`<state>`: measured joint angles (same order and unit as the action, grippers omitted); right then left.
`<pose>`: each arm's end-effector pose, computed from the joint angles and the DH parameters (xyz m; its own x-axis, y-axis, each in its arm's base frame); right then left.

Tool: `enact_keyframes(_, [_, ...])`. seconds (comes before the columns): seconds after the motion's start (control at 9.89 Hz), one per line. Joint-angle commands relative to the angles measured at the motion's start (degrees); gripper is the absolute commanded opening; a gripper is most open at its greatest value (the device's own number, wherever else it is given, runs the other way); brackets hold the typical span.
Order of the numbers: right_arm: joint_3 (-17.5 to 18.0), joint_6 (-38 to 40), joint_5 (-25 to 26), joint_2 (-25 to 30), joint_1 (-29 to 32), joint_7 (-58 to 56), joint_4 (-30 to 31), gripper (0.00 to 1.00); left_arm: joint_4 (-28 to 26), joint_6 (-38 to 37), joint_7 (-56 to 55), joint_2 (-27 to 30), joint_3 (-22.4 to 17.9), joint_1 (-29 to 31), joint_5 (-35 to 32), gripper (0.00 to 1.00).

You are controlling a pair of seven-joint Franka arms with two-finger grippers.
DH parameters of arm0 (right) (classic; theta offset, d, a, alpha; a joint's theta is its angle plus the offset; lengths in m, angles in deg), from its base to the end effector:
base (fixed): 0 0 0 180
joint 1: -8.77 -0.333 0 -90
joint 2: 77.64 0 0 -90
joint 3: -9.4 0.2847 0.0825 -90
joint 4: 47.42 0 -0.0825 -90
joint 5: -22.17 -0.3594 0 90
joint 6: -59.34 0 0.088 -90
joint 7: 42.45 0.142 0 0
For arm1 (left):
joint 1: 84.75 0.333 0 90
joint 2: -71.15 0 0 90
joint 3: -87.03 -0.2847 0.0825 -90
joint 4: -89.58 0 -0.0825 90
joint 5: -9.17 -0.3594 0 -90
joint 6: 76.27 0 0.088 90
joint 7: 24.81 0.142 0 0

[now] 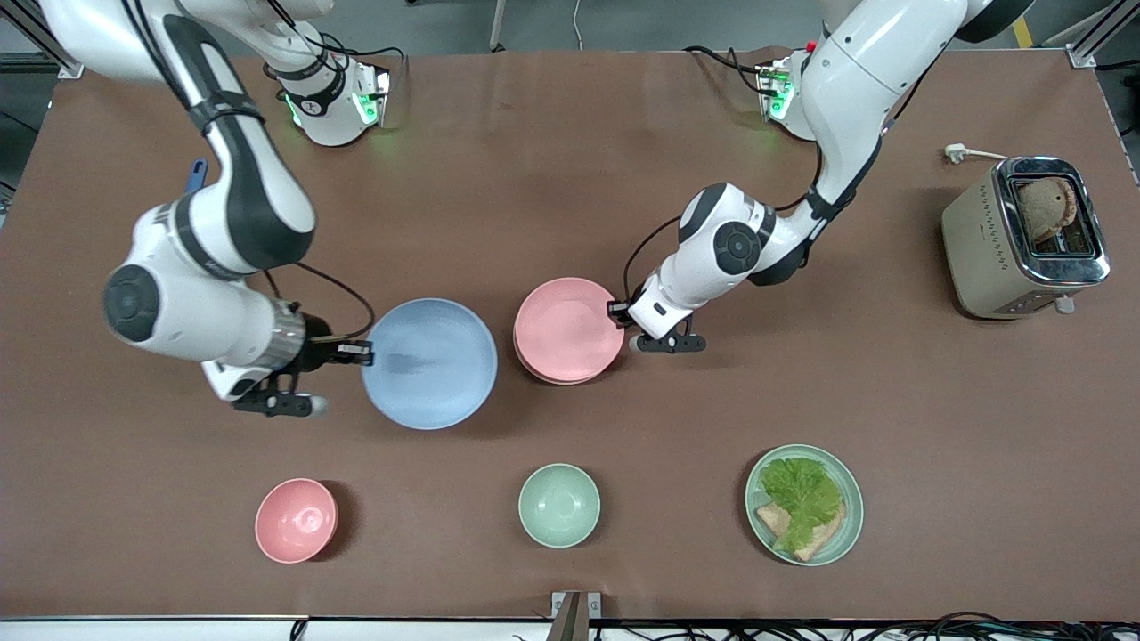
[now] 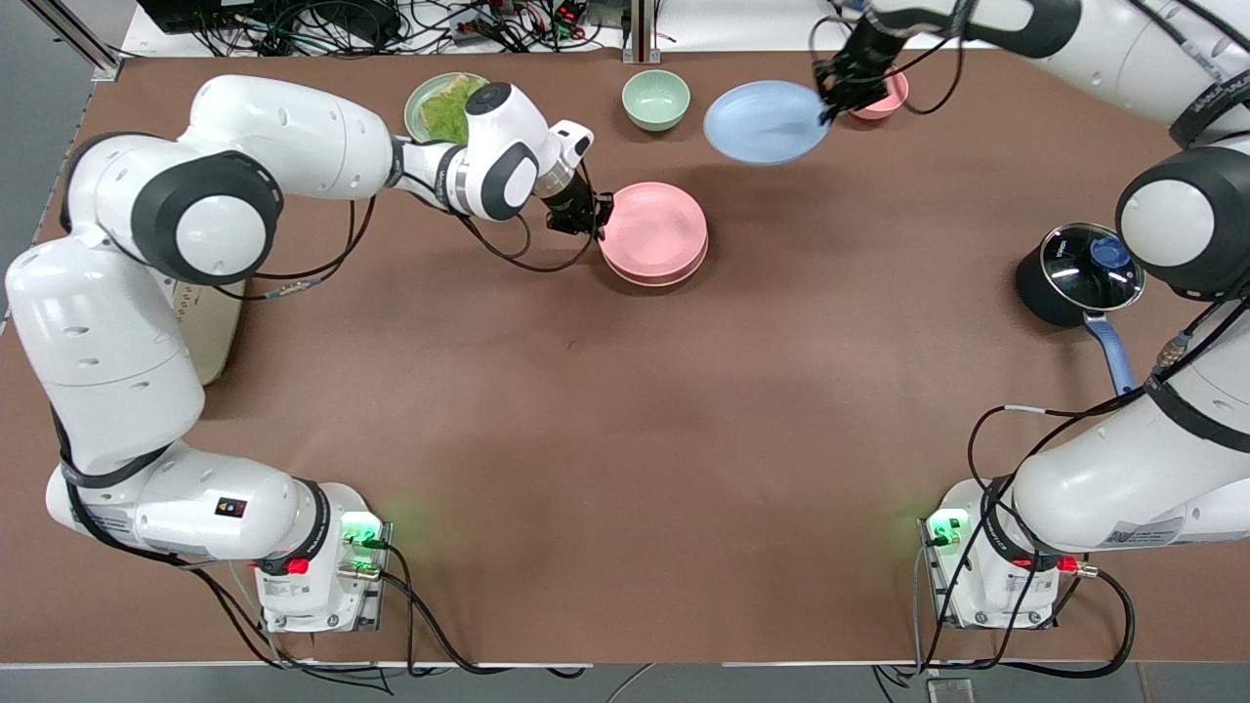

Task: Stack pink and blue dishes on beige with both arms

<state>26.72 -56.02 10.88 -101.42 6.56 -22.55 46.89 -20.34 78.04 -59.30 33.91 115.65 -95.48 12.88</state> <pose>0.5915 0.2127 0.3321 0.9849 -0.0964 -0.1440 -0.1313 -0.9574 -0.2570 0.4843 -0.3885 0.1674 0.9955 0.0784 -0.0533 0.0923 -0.9288 0.3589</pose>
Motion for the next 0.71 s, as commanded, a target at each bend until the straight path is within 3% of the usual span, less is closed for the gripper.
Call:
enact_keyframes(0.0, [6.2,-9.9,1.0,3.7,1.0,4.9,10.5,0.00,1.9,0.2,-3.0,-3.1,0.0,-0.2,-4.1,0.72])
enact_keyframes(0.1, [8.4,-15.3,1.0,3.7,0.9,5.7,14.6,0.00,1.0,-0.1,-2.5,-2.4,0.0,0.0,-4.2,1.00])
enact_keyframes(0.4, [10.6,-25.1,0.9,3.5,-0.4,5.9,21.8,0.00,-5.8,-7.3,4.7,8.0,-0.3,3.3,-5.6,1.00])
enact_keyframes(0.51, [11.8,-29.3,1.0,3.3,-0.8,7.2,24.0,0.01,-6.3,-12.2,6.9,12.4,-1.3,4.3,-5.6,1.00])
enact_keyframes(0.61, [12.8,-33.2,1.0,3.0,-1.2,7.6,25.5,0.01,-6.1,-18.2,8.0,17.0,-4.7,4.1,-5.6,1.00])
